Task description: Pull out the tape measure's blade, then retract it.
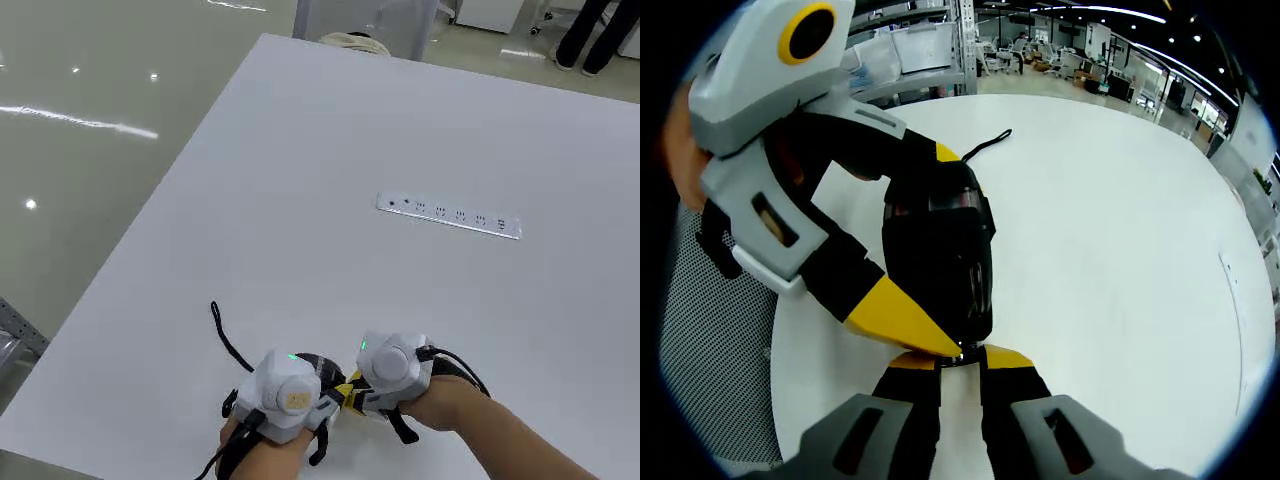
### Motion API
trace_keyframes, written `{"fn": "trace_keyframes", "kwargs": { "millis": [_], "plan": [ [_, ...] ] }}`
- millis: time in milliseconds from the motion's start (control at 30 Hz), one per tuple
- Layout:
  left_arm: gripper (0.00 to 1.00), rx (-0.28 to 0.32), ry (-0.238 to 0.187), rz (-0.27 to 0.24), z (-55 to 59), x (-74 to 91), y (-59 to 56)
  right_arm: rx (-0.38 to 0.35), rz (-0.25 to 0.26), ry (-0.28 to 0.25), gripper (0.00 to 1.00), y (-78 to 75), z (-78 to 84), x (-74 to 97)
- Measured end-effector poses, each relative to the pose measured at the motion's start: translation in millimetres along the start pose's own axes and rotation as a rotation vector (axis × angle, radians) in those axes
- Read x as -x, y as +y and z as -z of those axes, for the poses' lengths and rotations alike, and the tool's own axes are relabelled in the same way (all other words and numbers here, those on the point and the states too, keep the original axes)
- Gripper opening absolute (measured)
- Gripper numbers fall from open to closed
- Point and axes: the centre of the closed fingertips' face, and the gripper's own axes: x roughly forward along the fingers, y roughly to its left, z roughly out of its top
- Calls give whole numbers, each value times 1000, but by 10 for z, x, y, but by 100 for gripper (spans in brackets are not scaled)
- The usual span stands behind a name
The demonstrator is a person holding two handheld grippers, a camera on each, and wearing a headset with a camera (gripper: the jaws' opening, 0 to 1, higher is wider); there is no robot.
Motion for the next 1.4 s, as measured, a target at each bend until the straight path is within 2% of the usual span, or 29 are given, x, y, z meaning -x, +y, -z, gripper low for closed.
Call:
{"fn": "trace_keyframes", "kwargs": {
  "millis": [100,133,233,300,400,533,767,800,833,867,900,933,967,1000,1033,1100,1133,1167,1200,1233,1333,1400],
  "plan": [
    [59,-2,-1,5,-2,0,-2,18,-5,-9,14,11,-7,8],
    [59,-3,0,5,-1,1,-3,44,-11,-14,14,9,-4,-4],
    [59,-4,2,5,1,-2,-2,47,-32,-21,15,14,-14,2],
    [59,-6,3,6,2,-3,-3,82,-40,-18,15,21,-18,-2],
    [60,-4,2,7,3,-5,-4,92,-49,-9,15,23,-22,-6],
    [60,-2,6,12,1,-4,-2,85,-63,-10,15,23,-25,-4],
    [61,7,2,27,5,-3,-2,71,-57,2,16,33,-23,1],
    [61,4,3,31,6,-1,-6,70,-48,3,17,28,-23,-6],
    [61,-13,4,44,10,6,-16,71,6,5,23,-40,-27,10],
    [61,-21,6,53,13,11,-18,56,32,3,27,-79,-27,15],
    [61,-49,21,66,28,23,-22,49,52,4,30,-101,-18,31],
    [61,-82,17,72,11,40,-15,51,71,-4,34,-118,-23,39],
    [61,-95,-21,108,-57,59,-46,55,86,-10,37,-113,-8,72],
    [62,-90,-34,157,-83,81,-99,31,85,-47,41,-104,-41,80],
    [66,-81,-41,170,-97,99,-92,-1,101,-79,49,-121,-60,105],
    [73,-116,-43,176,-134,141,-18,-21,157,-89,57,-209,-9,210],
    [78,-121,-56,200,-168,162,-21,-32,178,-99,59,-234,-2,258],
    [81,-129,-67,233,-206,199,-21,-58,198,-132,61,-252,3,339],
    [84,-154,-81,265,-242,239,-10,-87,206,-149,63,-249,35,414],
    [87,-159,-91,277,-266,273,16,-110,222,-163,66,-257,63,474],
    [93,-143,-99,299,-288,375,169,-178,258,-210,75,-226,202,679],
    [98,-122,-126,321,-316,441,258,-215,294,-231,79,-194,357,818]
  ]
}}
